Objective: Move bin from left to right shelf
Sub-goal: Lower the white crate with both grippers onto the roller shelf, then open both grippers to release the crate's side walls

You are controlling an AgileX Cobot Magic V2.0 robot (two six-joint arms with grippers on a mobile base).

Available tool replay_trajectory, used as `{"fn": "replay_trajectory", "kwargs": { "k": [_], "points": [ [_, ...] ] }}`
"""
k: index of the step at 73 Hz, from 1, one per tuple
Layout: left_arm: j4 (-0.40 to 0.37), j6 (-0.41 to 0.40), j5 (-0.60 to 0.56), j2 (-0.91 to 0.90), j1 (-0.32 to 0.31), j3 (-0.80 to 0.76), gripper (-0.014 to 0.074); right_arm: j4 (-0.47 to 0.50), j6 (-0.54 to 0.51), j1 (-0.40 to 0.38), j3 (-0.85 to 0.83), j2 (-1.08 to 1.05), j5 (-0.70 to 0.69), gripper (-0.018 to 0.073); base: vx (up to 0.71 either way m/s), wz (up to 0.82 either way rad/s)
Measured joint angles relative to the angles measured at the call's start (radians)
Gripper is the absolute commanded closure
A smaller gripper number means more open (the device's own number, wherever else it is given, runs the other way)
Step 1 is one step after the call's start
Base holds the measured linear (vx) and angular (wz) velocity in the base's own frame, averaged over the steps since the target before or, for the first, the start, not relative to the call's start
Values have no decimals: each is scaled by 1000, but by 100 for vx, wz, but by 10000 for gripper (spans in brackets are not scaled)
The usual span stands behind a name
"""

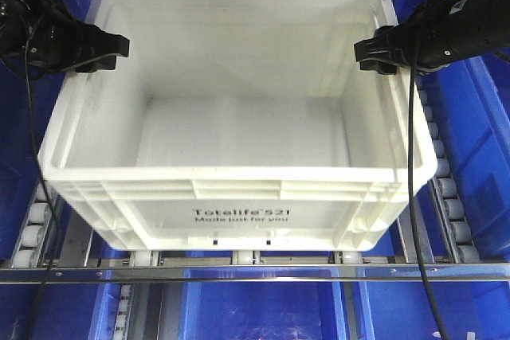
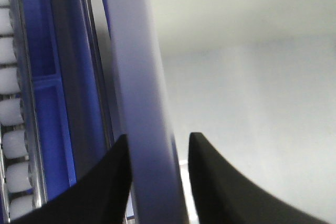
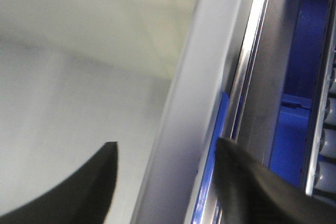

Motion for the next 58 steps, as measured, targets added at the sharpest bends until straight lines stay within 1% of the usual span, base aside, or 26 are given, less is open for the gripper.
{"fn": "replay_trajectory", "kwargs": {
  "k": [6,11,24,42,58],
  "points": [
    [0,2,-5,0,-1,0,230,-1,1,0,0,0,-4,-12,0,0],
    [0,3,-9,-1,-1,0,225,-4,1,0,-1,-5,-8,-26,0,0],
    [0,-2,-13,-17,-1,0,227,-9,1,0,-1,-59,-9,-27,0,0],
    [0,-5,-14,-97,-1,0,227,-9,1,-1,-2,-149,1,-27,0,0],
    [0,-5,0,-114,-1,0,227,2,1,-1,-2,-160,23,-27,0,0]
  ]
}}
